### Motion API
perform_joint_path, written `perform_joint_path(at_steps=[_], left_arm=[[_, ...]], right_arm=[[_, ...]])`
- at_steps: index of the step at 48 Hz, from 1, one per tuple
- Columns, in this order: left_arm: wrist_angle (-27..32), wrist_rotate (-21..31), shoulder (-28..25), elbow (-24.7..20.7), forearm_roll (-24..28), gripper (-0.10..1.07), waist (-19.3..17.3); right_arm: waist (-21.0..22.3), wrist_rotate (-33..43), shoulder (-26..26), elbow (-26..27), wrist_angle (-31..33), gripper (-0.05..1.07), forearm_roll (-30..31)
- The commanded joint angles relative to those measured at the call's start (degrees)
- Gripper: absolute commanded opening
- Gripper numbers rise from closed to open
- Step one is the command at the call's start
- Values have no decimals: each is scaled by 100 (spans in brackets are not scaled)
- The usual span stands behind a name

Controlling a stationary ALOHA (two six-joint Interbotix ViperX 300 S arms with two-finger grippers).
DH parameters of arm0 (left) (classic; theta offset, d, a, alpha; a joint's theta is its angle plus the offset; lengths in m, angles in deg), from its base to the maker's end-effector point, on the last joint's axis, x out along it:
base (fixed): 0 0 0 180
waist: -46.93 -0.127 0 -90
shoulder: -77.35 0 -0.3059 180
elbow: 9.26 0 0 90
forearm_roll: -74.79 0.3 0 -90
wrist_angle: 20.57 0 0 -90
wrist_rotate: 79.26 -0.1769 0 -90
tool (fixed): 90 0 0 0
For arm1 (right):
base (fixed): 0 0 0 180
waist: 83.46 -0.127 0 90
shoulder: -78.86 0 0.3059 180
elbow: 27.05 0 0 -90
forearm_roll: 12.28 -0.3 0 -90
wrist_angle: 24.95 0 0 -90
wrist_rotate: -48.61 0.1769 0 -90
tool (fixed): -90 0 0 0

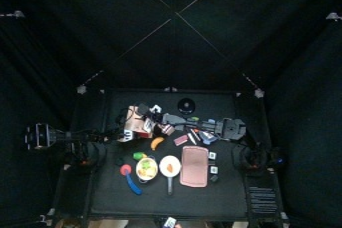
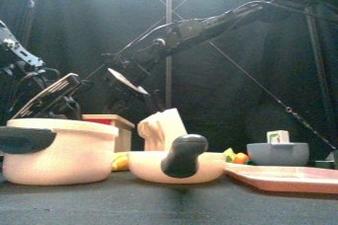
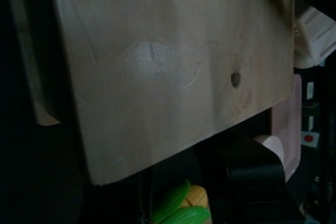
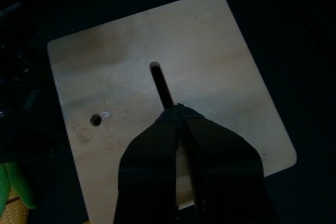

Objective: Open drawer

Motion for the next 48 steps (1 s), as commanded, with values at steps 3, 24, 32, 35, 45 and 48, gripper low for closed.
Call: perform_joint_path(at_steps=[3, 24, 32, 35, 45, 48], left_arm=[[-9, 0, 18, -53, -123, 63, 185], [0, 0, 149, 132, -721, 63, 1020], [0, 0, 299, 141, -984, 63, 1424], [0, 0, 343, 149, -1063, 63, 1529], [0, 0, 396, 167, -1380, 63, 1846], [0, 0, 413, 167, -1459, 63, 1951]], right_arm=[[53, 9, -88, 18, 158, 31, 9], [53, 9, -79, 44, 299, 31, 44], [79, 9, -88, 53, 360, 31, 53], [88, 9, -88, 53, 360, 31, 53], [88, 0, -79, 53, 360, 31, 53], [97, 0, -88, 53, 360, 31, 53]])
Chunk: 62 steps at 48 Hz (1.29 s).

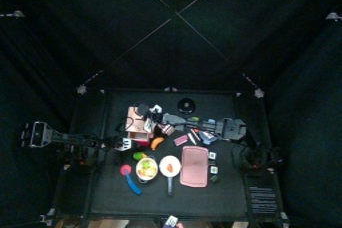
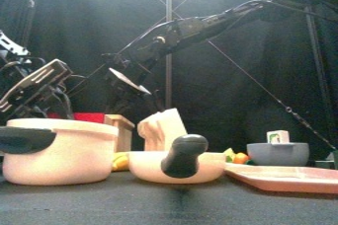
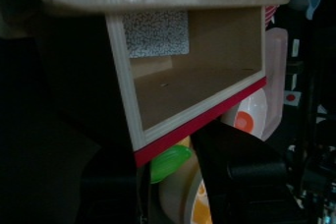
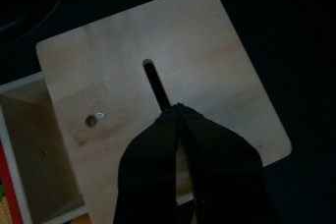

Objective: Open drawer

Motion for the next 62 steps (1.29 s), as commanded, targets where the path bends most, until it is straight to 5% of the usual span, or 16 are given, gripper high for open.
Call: perform_joint_path(at_steps=[1, 28, 45, 62], left_arm=[[35, -18, 62, -79, -88, 63, 299], [176, -18, 325, -9, -360, 65, 598], [158, -35, 334, -9, -237, 86, 571], [141, -44, 914, 26, 167, 87, 563]], right_arm=[[105, 0, -79, 9, 79, 31, 9], [97, 0, -62, 0, 70, 31, 9], [97, 0, 0, 9, 53, 31, 9], [97, 0, -35, 53, 53, 31, 9]])
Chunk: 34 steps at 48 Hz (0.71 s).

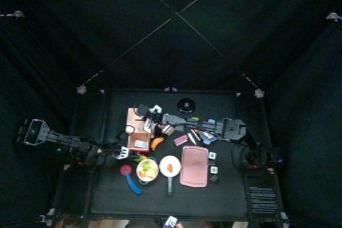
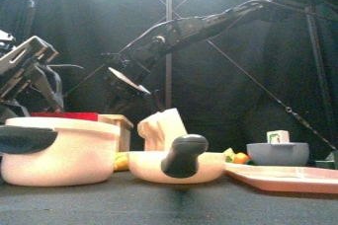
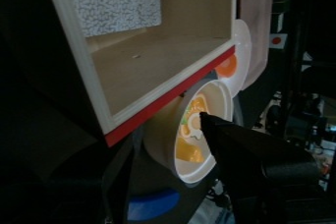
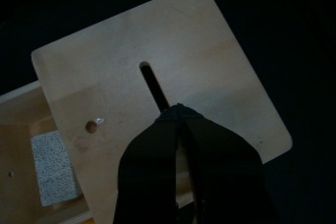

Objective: Open drawer

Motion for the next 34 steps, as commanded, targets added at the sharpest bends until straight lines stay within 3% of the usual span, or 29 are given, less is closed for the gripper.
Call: perform_joint_path(at_steps=[1, 13, 23, 34], left_arm=[[-53, -26, 246, -44, 202, 87, -9], [-26, -26, 984, 88, 1028, 87, -211], [-18, -35, 1046, 132, 1898, 87, -492], [-18, -53, 1090, 123, 2329, 87, -703]], right_arm=[[97, 0, -79, 35, 26, 31, 26], [79, 0, -316, 141, -9, 31, 114], [70, 9, -554, 141, -97, 31, 123], [62, 0, -791, 141, -105, 31, 158]])
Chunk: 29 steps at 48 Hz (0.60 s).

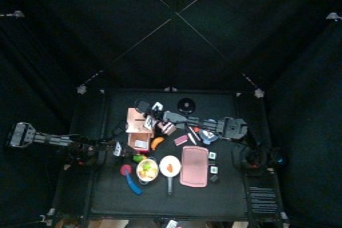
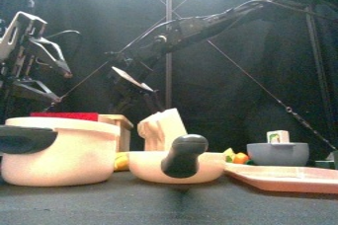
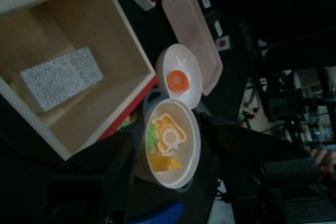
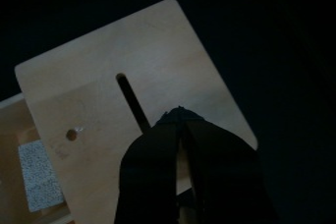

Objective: Open drawer

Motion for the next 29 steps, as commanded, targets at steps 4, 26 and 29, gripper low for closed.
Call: perform_joint_path(at_steps=[4, 26, 29], left_arm=[[-26, -18, 132, -105, 299, 87, -105], [132, -35, 1529, 105, 2241, 87, -1406], [264, -44, 1600, 88, 2531, 87, -1705]], right_arm=[[-9, -35, -519, 88, -53, 31, 97], [-563, -70, -1046, -299, 0, 32, -114], [-703, -88, -1046, -308, 0, 33, -246]])
